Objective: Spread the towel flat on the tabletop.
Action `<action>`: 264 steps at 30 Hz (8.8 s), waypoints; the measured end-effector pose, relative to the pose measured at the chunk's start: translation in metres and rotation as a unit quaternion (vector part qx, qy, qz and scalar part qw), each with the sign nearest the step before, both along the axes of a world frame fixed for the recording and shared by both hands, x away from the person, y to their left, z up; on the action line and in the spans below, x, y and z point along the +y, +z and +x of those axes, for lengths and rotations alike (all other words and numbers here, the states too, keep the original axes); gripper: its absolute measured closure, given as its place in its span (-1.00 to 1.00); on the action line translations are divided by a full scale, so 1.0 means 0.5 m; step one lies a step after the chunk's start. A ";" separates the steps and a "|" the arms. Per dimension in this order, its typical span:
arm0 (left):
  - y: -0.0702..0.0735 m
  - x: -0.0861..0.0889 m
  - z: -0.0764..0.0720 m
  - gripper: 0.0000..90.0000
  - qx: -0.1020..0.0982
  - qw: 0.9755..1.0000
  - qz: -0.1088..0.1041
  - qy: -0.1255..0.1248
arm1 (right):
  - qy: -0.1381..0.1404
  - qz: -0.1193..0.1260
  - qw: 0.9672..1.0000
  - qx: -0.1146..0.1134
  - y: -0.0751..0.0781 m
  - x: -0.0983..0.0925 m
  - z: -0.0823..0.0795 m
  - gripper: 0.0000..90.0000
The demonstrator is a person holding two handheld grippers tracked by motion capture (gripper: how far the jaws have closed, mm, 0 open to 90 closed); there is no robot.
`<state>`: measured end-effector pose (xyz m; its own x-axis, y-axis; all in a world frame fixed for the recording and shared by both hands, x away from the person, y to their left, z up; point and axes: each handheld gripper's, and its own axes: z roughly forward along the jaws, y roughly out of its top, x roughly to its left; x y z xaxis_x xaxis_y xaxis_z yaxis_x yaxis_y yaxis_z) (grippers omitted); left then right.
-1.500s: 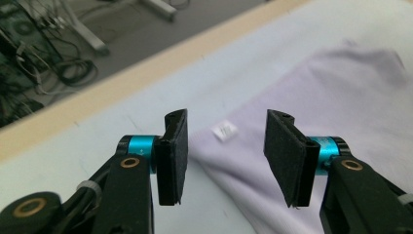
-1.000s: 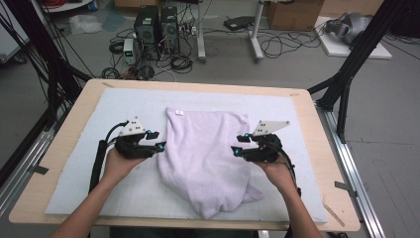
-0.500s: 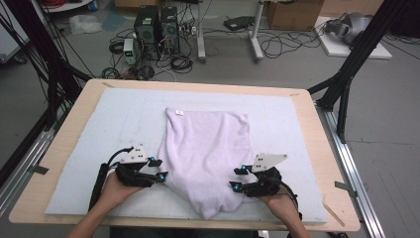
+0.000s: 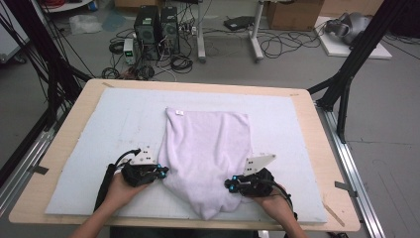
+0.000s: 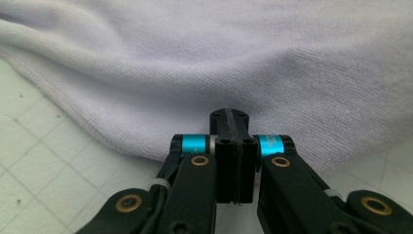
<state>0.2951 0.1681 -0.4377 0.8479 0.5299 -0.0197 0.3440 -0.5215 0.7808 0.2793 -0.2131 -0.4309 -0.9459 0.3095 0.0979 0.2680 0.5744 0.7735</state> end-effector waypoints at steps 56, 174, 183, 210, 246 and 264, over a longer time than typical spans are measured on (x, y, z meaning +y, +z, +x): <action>0.013 -0.042 -0.050 0.82 0.008 0.997 -0.024 -0.076 | 0.049 0.003 0.999 -0.016 0.020 0.021 -0.029 0.69; 0.050 -0.006 0.040 0.29 0.012 0.998 -0.049 0.039 | -0.169 -0.016 0.985 -0.010 0.050 0.016 0.242 0.87; 0.029 -0.046 0.047 0.32 0.016 0.999 -0.020 0.021 | -0.138 0.006 0.989 -0.044 0.074 0.023 0.199 0.52; 0.165 -0.001 0.022 0.89 -0.053 0.997 -0.034 0.038 | 0.057 0.032 0.997 -0.039 0.076 0.105 0.030 0.88; 0.014 -0.079 0.016 0.93 0.008 1.000 0.015 -0.025 | -0.021 -0.023 0.999 -0.044 0.008 0.119 0.124 0.89; 0.061 -0.084 0.106 0.96 0.000 0.999 -0.029 0.034 | -0.094 -0.015 0.994 -0.055 0.105 0.077 0.212 0.90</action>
